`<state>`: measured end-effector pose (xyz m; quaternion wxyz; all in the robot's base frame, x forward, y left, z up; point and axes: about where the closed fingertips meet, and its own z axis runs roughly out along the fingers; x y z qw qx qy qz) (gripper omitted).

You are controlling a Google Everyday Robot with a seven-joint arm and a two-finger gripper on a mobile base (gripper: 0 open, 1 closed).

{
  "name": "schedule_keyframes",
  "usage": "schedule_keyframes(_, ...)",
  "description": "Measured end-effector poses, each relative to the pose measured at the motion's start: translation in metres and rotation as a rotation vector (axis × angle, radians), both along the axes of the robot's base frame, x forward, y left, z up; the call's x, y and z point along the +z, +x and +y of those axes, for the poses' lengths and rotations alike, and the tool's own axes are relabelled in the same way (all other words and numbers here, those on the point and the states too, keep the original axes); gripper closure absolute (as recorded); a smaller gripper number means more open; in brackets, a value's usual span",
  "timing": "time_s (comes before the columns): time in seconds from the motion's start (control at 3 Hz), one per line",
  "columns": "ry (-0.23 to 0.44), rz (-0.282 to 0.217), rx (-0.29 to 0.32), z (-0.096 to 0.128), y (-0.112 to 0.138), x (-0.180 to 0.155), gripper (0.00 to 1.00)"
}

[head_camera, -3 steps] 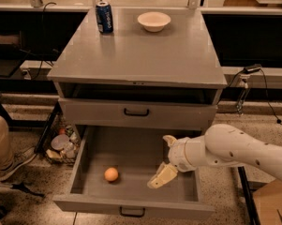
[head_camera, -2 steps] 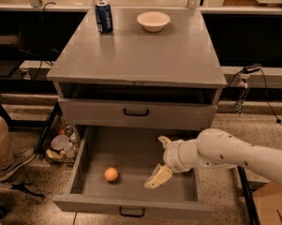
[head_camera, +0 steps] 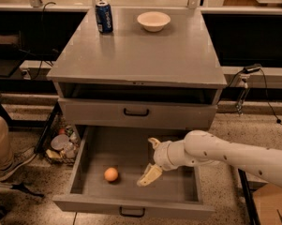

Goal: Pick orange from middle drawer and place on counter

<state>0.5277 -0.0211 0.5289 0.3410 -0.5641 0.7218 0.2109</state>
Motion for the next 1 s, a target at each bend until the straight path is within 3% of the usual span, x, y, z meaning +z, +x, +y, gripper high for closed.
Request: schedule_keyframes(1.0,0.096,-0.036,0.085,0.063,0.042,-0.063,0.0)
